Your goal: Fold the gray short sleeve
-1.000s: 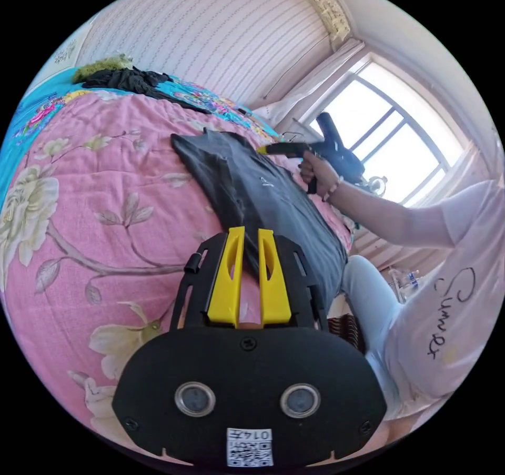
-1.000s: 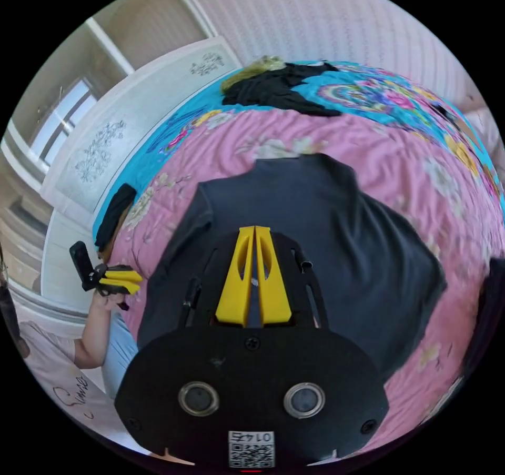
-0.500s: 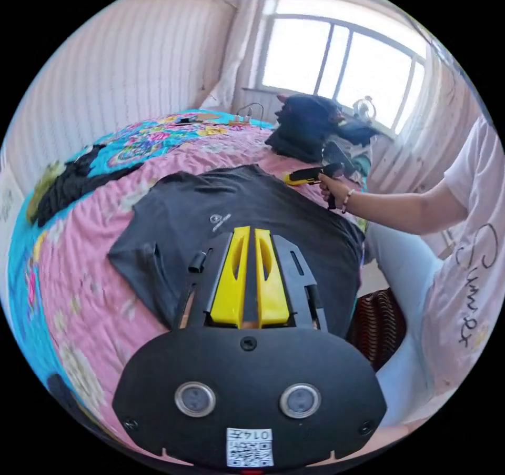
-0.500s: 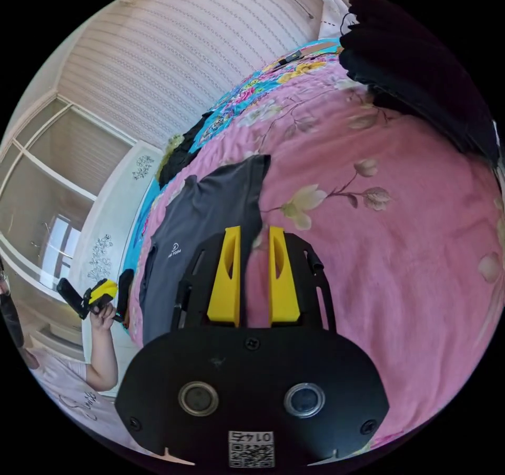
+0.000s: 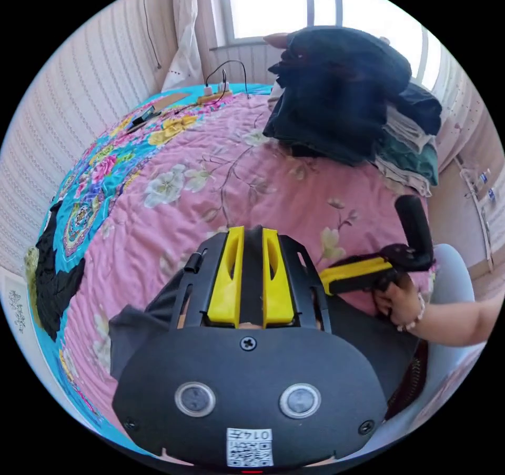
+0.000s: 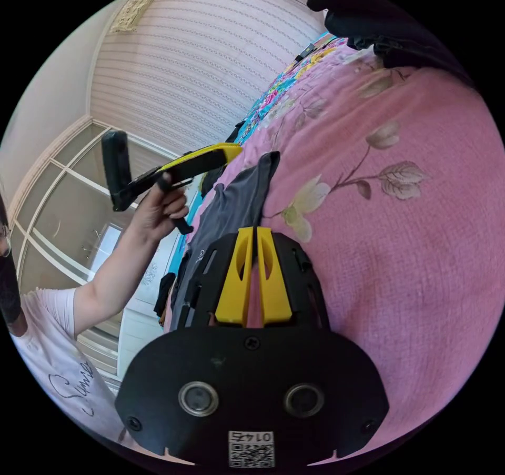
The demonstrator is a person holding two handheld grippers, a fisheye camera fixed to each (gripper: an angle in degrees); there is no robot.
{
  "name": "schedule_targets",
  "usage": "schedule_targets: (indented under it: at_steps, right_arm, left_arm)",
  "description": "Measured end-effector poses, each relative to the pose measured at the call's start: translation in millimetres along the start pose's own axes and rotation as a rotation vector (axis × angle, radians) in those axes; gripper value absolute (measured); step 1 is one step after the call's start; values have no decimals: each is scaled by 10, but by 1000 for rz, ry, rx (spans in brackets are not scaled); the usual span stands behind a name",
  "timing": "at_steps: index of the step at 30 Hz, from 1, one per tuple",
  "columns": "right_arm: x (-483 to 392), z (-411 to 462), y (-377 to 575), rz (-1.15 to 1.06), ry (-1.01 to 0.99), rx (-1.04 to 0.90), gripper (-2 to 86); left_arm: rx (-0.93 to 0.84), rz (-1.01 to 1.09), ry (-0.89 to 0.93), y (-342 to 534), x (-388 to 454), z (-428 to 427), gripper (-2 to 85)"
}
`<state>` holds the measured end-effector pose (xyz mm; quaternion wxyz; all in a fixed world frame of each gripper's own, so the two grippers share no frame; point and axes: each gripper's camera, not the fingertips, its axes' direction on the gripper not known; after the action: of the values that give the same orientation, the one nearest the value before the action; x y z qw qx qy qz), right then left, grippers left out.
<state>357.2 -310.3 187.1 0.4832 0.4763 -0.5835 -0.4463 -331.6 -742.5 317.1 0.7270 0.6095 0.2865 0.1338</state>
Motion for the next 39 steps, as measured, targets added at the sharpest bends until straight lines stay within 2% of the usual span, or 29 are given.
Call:
schedule_targets:
  at_steps: [4, 7, 10, 14, 17, 23, 27, 34, 36, 38, 39]
  right_arm:
    - [-245, -65, -21, -20, 2, -2, 5]
    - [-404, -85, -8, -21, 0, 0, 5]
    - [-603, -100, 44, -46, -1, 16, 6]
    - [-1292, -145, 252, -263, 96, 97, 8]
    - [-1800, 21, 355, -423, 104, -8, 12]
    - [-2297, 262, 364, -523, 164, -161, 31]
    - [-2451, 633, -23, -511, 195, -205, 53]
    - [-2637, 1950, -1037, -432, 344, -330, 108]
    - [-2543, 2213, -1200, -371, 360, -356, 90]
    - [-2362, 2503, -1352, -245, 285, -460, 42]
    - [-2341, 2506, -1379, -228, 258, -450, 31]
  left_arm:
    - [-179, -17, 4, -259, 27, 784, 34]
    - [-153, -42, 35, -242, -71, 861, -1]
    - [-58, -99, 28, -118, -276, 578, -8]
    - [57, -200, 75, 343, -640, 28, -9]
    - [42, -253, 41, 773, -827, -105, -8]
    - [15, -392, 59, 1580, -1249, -381, 9]
    - [100, -486, 77, 2096, -1589, -848, 22]
    - [100, -761, -122, 3177, -2588, -1570, 63]
    - [106, -846, -127, 3386, -2832, -1652, 76]
    - [124, -933, -70, 3575, -3102, -1674, 106]
    - [122, -948, -52, 3602, -3161, -1664, 117]
